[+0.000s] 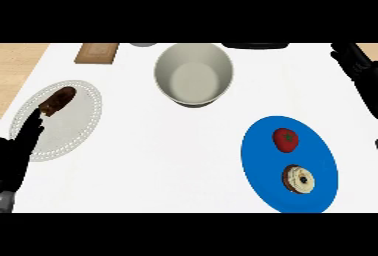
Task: Pick the cupcake from the plate and place it in the bowl
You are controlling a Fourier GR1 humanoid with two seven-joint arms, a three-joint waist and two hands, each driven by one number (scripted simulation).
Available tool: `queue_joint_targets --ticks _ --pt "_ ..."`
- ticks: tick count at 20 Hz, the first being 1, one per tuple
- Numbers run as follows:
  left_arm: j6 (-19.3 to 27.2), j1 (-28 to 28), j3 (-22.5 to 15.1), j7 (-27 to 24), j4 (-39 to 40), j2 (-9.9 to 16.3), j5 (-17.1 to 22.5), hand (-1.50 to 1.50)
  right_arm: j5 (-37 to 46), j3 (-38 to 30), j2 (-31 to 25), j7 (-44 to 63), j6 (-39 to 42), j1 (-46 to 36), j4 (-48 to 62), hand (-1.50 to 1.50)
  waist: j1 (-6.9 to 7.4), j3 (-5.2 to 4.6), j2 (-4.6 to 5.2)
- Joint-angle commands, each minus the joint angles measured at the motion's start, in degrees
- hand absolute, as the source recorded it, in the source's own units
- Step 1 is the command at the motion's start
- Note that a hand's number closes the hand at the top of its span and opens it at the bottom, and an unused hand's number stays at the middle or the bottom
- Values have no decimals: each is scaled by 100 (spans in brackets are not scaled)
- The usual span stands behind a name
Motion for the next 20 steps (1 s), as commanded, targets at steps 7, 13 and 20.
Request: queue_joint_targets --ticks 7,13,20 --pt "-724 -532 -142 140 -463 -358 592 0 1396 591 -681 -964 169 881 -906 150 -347 -202 15" --pt "-1083 -862 -170 437 -511 -552 920 0 1204 590 1357 -3416 -1421 3359 -1178 -150 -301 -14 106" --pt "-1387 -960 -19 162 -59 -690 863 0 2476 723 867 -2117 -2002 4051 -2944 -150 -215 -40 117"
